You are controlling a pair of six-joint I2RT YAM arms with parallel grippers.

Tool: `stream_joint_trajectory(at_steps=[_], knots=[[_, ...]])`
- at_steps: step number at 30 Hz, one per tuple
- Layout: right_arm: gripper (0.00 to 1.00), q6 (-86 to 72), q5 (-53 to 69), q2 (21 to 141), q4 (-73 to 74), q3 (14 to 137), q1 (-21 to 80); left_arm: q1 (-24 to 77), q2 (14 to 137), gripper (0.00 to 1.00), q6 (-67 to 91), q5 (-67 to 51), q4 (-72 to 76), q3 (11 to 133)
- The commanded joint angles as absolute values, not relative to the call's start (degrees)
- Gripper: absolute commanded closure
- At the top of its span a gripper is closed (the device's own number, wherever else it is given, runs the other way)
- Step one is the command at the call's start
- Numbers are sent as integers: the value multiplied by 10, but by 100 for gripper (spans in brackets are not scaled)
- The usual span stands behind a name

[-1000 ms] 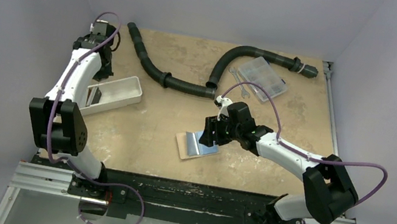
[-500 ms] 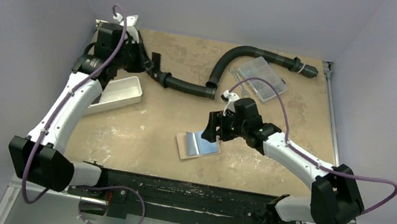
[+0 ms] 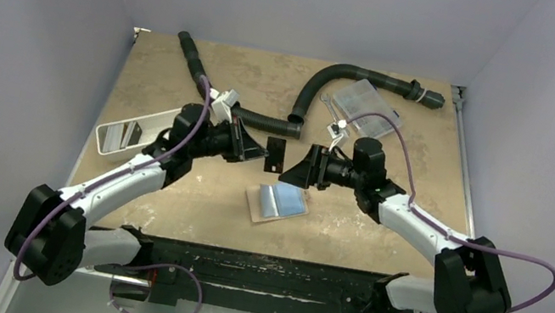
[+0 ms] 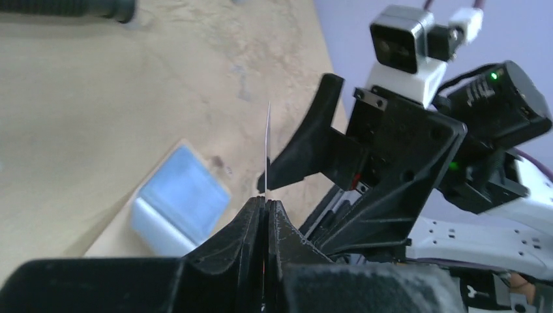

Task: Put the credit cards into the card holder
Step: Insert the credit card into the card holder.

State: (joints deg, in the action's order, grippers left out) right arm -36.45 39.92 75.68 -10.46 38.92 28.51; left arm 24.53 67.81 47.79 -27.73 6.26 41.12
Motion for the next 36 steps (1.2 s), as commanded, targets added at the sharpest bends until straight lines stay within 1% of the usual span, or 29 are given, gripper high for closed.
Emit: stream_joint_trajectory(at_steps=[1,2,4,6,7,8,9,13,16,19,21,22,26,30,33,36], knots=[[17,-524,464,740,-337,346,254,286,666,100,548,-277,254,384],[18,-562,473,745,-388,329,248,290,672,100,553,-279,264,381],[21,-590,490,758,-429,318,243,300,683,100,565,-286,289,376],[30,-608,502,765,-459,307,240,308,694,100,573,-287,307,372],[37,-631,503,764,-493,296,237,311,699,100,573,-287,307,373],[41,-653,505,762,-529,284,235,311,700,100,572,-287,308,372],[43,-665,506,759,-550,276,231,311,702,100,573,-288,311,371],[53,-688,520,756,-603,271,226,314,718,100,598,-302,349,356],[65,-685,518,749,-593,273,221,316,727,100,618,-314,379,343],[75,-671,517,747,-575,275,215,317,728,100,627,-321,391,336],[89,-670,522,751,-571,279,215,318,725,100,635,-323,405,329],[100,-670,523,751,-569,280,215,318,725,100,639,-326,411,327],[100,-671,531,750,-576,279,215,319,732,100,665,-331,455,316],[100,-688,530,749,-598,277,215,324,749,100,702,-329,531,301],[100,-707,534,757,-616,271,215,335,762,98,704,-329,546,306],[100,-737,541,769,-656,263,215,341,765,92,703,-321,546,304]])
